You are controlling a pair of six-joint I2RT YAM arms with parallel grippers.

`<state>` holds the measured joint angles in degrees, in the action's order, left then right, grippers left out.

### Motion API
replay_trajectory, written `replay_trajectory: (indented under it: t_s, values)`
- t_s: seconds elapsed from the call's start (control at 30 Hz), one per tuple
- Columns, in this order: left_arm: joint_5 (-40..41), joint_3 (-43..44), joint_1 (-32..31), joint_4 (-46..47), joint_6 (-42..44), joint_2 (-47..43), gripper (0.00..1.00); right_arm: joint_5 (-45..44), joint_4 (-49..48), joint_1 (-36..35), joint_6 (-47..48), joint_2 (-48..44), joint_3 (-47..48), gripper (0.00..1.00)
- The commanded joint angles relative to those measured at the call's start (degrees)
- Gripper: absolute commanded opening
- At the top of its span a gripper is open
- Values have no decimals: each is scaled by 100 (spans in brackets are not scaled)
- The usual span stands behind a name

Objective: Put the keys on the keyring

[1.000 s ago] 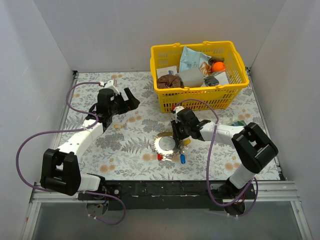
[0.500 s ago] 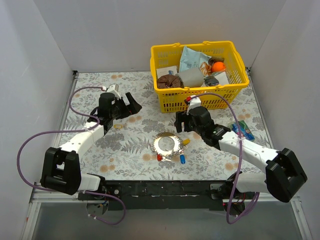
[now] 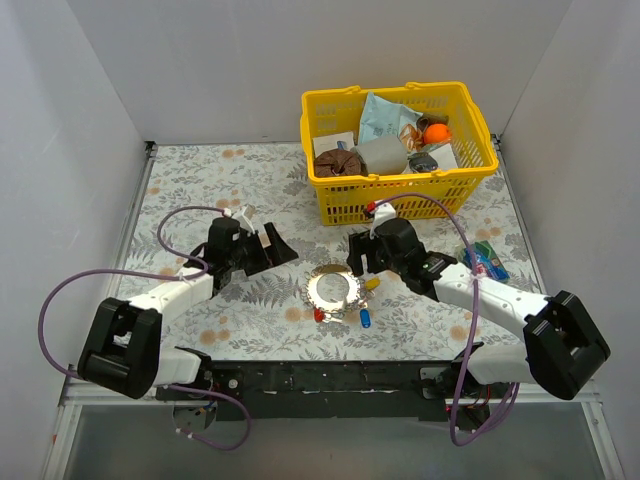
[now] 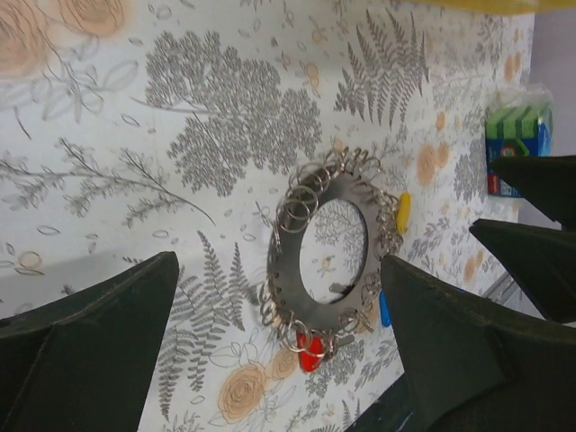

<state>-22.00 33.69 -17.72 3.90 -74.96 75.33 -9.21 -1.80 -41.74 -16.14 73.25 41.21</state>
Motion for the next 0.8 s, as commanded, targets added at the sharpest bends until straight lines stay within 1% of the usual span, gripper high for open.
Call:
replay_trajectory:
  t_s: [0.0, 0.2, 0.23, 0.4, 0.53, 0.63, 0.77]
  values:
    - [-252, -301, -241, 120, -159, -519, 95, 534, 101, 8, 190, 5, -200, 83]
    - [-182, -618, -417, 251, -247, -467, 97, 859, 22, -1, 120, -22, -544, 83]
    - [-182, -662, -434, 286, -273, -414, 97, 1042, -13, 7, 103, -4, -596, 83]
    - [-156, -645, -724, 506, -423, -195, 97, 1553, 66, -27, 190, 101, -640, 82]
    - [-59, -504, -900, 541, -406, 78, 98, 1651, 5, -45, 217, 145, -843, 81]
    - [-59, -372, -935, 594, -397, 359, 98, 1747, 48, -45, 164, 426, -729, 81]
    - [-77, -214, -988, 594, -379, 614, 98, 1975, -13, -45, 76, 1127, -466, 79]
